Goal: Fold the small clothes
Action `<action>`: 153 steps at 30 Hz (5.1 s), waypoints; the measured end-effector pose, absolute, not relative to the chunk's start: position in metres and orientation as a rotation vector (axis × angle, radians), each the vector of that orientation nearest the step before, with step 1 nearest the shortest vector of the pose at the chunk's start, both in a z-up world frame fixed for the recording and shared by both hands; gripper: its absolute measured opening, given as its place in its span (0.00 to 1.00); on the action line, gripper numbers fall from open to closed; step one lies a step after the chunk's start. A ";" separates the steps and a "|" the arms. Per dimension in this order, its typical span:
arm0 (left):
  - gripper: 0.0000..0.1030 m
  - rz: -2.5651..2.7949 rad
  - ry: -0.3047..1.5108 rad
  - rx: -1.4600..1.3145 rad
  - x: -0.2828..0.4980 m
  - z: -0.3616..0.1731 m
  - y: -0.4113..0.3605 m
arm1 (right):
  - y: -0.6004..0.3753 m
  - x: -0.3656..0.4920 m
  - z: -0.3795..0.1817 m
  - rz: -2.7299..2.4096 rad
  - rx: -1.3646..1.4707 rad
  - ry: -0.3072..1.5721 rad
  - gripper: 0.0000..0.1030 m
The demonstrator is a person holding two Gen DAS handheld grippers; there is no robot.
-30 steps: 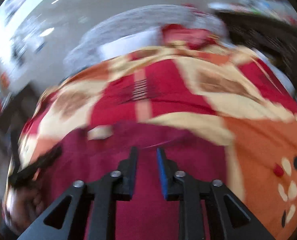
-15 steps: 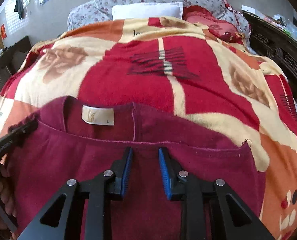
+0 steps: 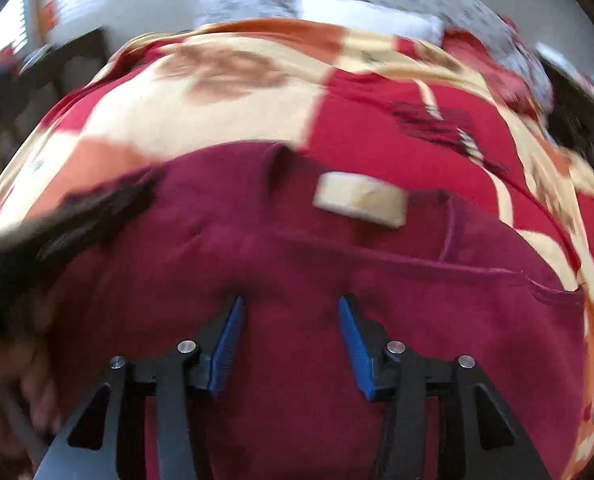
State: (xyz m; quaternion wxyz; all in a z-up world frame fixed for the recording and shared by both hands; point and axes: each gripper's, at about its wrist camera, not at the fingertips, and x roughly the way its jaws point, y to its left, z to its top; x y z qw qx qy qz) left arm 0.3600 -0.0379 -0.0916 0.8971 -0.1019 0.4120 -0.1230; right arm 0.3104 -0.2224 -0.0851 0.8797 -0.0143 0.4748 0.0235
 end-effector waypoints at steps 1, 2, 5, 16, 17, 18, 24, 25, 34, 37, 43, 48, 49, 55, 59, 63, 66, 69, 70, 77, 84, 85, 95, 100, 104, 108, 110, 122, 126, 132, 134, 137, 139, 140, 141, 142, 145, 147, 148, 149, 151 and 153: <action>0.03 -0.255 0.854 -0.211 0.360 -0.092 -0.038 | -0.226 0.312 -0.080 0.036 -0.004 0.978 0.48; 0.03 -0.256 0.853 -0.213 0.360 -0.092 -0.038 | -0.229 0.311 -0.072 0.023 0.013 0.958 0.46; 0.03 -0.257 0.854 -0.216 0.360 -0.092 -0.036 | -0.236 0.288 -0.047 0.060 0.026 0.892 0.48; 0.03 -0.254 0.856 -0.212 0.360 -0.091 -0.035 | -0.279 0.213 -0.088 0.029 -0.024 0.843 0.75; 0.03 -0.256 0.858 -0.212 0.361 -0.091 -0.035 | -0.275 0.211 -0.087 0.019 -0.040 0.834 0.75; 0.03 -0.258 0.865 -0.209 0.363 -0.091 -0.035 | -0.272 0.209 -0.087 0.008 -0.059 0.828 0.75; 0.24 -0.323 0.887 -0.178 0.362 -0.081 -0.044 | -0.272 0.206 -0.087 0.007 -0.067 0.827 0.76; 0.44 -0.362 0.896 -0.182 0.359 -0.077 -0.045 | -0.273 0.206 -0.088 0.010 -0.064 0.828 0.77; 0.81 -0.467 0.711 -0.275 0.227 -0.005 0.017 | -0.277 0.205 -0.088 0.025 -0.041 0.821 0.78; 0.81 -0.497 0.748 -0.348 0.177 -0.028 0.029 | -0.277 0.205 -0.088 0.030 -0.035 0.821 0.79; 0.81 -0.527 0.829 -0.490 0.121 -0.085 0.021 | -0.276 0.205 -0.087 0.028 -0.043 0.820 0.79; 0.81 -0.571 0.832 -0.677 0.141 -0.103 0.025 | -0.275 0.204 -0.086 0.022 -0.054 0.817 0.79; 0.81 -0.575 0.825 -0.708 0.144 -0.104 0.027 | -0.275 0.204 -0.087 0.021 -0.053 0.818 0.79; 0.81 -0.566 0.792 -0.998 0.168 -0.111 0.053 | -0.275 0.204 -0.087 0.027 -0.045 0.819 0.80; 0.81 -0.542 0.764 -1.080 0.171 -0.114 0.059 | -0.276 0.203 -0.087 0.026 -0.045 0.819 0.80; 0.81 -0.541 0.738 -1.153 0.172 -0.118 0.067 | -0.276 0.203 -0.087 0.028 -0.042 0.818 0.80; 0.81 -0.534 0.753 -1.158 0.174 -0.114 0.066 | -0.277 0.203 -0.087 0.032 -0.040 0.819 0.81; 0.81 -0.499 0.831 -1.107 0.171 -0.111 0.060 | -0.276 0.203 -0.087 0.034 -0.036 0.818 0.81; 0.81 -0.479 0.881 -1.072 0.167 -0.111 0.058 | -0.277 0.203 -0.087 0.034 -0.037 0.818 0.81; 0.81 -0.365 0.993 -1.018 0.164 -0.106 0.066 | -0.278 0.203 -0.087 0.033 -0.037 0.817 0.81; 0.84 -0.448 0.974 -0.971 0.195 -0.108 0.058 | -0.278 0.203 -0.087 0.033 -0.036 0.816 0.81; 0.84 -0.461 0.965 -0.966 0.195 -0.108 0.057 | -0.278 0.203 -0.087 0.033 -0.036 0.816 0.81; 0.50 -0.424 0.894 -0.961 0.184 -0.117 0.070 | -0.278 0.203 -0.088 0.034 -0.034 0.816 0.81; 0.28 -0.338 0.863 -0.866 0.178 -0.116 0.067 | -0.279 0.203 -0.087 0.036 -0.032 0.815 0.82; 0.22 -0.266 0.775 -0.708 0.166 -0.103 0.053 | -0.278 0.203 -0.087 0.037 -0.029 0.817 0.82; 0.17 -0.222 0.682 -0.561 0.153 -0.086 0.036 | -0.271 0.206 -0.073 0.051 -0.064 0.876 0.83; 0.16 -0.219 0.653 -0.532 0.149 -0.081 0.032 | -0.262 0.210 -0.050 0.085 -0.034 0.875 0.83; 0.15 -0.289 0.572 -0.340 0.131 -0.062 -0.003 | -0.161 0.338 -0.036 0.573 0.483 1.151 0.84; 0.15 -0.290 0.552 -0.290 0.128 -0.059 -0.013 | -0.128 0.368 -0.047 0.497 0.406 1.243 0.84; 0.15 -0.304 0.567 -0.331 0.129 -0.063 -0.006 | -0.065 0.392 -0.053 0.436 0.126 1.324 0.83; 0.15 -0.312 0.568 -0.330 0.129 -0.062 -0.008 | -0.046 0.398 -0.058 0.414 0.052 1.368 0.83; 0.15 -0.322 0.558 -0.315 0.127 -0.060 -0.010 | -0.026 0.404 -0.065 0.363 -0.044 1.397 0.83; 0.15 -0.332 0.549 -0.311 0.128 -0.060 -0.010 | -0.017 0.408 -0.070 0.329 -0.088 1.403 0.77; 0.15 -0.333 0.546 -0.311 0.127 -0.060 -0.010 | -0.015 0.410 -0.072 0.309 -0.100 1.409 0.60; 0.15 -0.331 0.546 -0.312 0.126 -0.060 -0.010 | -0.016 0.411 -0.075 0.293 -0.094 1.417 0.41; 0.15 -0.331 0.546 -0.313 0.127 -0.060 -0.009 | -0.017 0.412 -0.076 0.294 -0.084 1.421 0.35; 0.11 -0.329 0.539 -0.313 0.127 -0.059 -0.008 | -0.028 0.411 -0.068 0.300 -0.055 1.374 0.12; 0.09 -0.340 0.526 -0.313 0.123 -0.056 -0.010 | -0.036 0.407 -0.059 0.312 -0.028 1.335 0.10; 0.08 -0.344 0.523 -0.309 0.121 -0.054 -0.012 | -0.043 0.404 -0.052 0.324 -0.006 1.311 0.10; 0.08 -0.345 0.514 -0.304 0.119 -0.051 -0.013 | -0.050 0.400 -0.046 0.329 0.013 1.293 0.10; 0.07 -0.355 0.509 -0.303 0.114 -0.046 -0.019 | -0.067 0.391 -0.036 0.324 0.051 1.272 0.10; 0.07 -0.365 0.504 -0.295 0.108 -0.041 -0.027 | -0.091 0.380 -0.026 0.309 0.092 1.242 0.10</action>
